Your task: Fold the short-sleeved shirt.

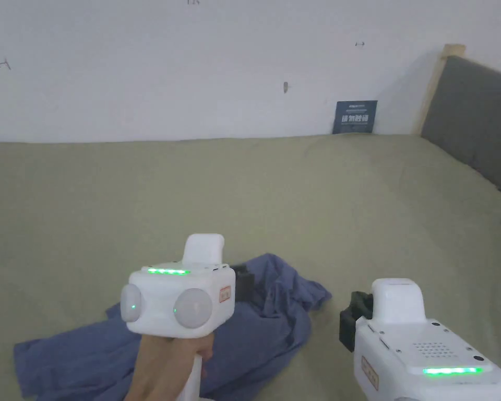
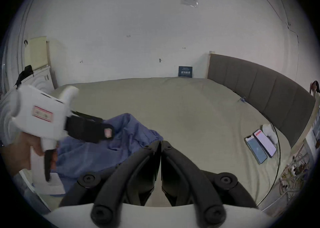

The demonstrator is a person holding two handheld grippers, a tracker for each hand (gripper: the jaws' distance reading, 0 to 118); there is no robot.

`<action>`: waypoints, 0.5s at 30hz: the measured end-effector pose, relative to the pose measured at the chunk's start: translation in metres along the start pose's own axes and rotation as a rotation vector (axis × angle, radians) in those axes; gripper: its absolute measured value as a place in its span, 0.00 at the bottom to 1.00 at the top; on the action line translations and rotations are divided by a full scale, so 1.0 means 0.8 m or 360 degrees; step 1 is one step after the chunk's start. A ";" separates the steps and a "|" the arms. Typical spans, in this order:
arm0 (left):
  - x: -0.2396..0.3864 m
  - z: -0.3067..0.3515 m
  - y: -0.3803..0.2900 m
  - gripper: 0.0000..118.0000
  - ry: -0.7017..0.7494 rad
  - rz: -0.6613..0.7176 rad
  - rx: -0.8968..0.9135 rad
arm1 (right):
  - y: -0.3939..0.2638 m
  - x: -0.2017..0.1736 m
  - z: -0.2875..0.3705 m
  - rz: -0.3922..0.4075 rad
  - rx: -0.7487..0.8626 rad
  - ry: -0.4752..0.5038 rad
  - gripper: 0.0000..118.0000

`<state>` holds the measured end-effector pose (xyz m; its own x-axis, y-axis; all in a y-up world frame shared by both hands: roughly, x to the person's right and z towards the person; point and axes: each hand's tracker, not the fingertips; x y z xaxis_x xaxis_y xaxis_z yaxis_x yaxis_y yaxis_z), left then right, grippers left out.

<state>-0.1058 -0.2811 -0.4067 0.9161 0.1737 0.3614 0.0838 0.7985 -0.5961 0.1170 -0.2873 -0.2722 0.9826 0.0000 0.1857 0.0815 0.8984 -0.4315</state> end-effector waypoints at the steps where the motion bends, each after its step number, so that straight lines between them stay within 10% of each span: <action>1: -0.012 0.032 -0.003 0.12 0.0068 -0.0022 0.0079 | 0.001 -0.008 0.006 0.0014 0.0022 0.0025 0.06; 2: -0.030 0.053 -0.010 0.00 0.0142 -0.0030 0.0160 | 0.002 -0.016 0.010 0.0026 0.0033 0.0040 0.06; 15: -0.171 0.304 -0.116 0.00 0.0739 0.0218 0.0343 | -0.012 -0.097 0.067 0.0111 0.0146 0.0243 0.06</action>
<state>-0.3345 -0.2386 -0.2268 0.9943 0.0500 -0.0939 -0.0863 0.8953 -0.4371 0.0308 -0.2726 -0.2355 0.9998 0.0031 0.0188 0.0037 0.9349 -0.3549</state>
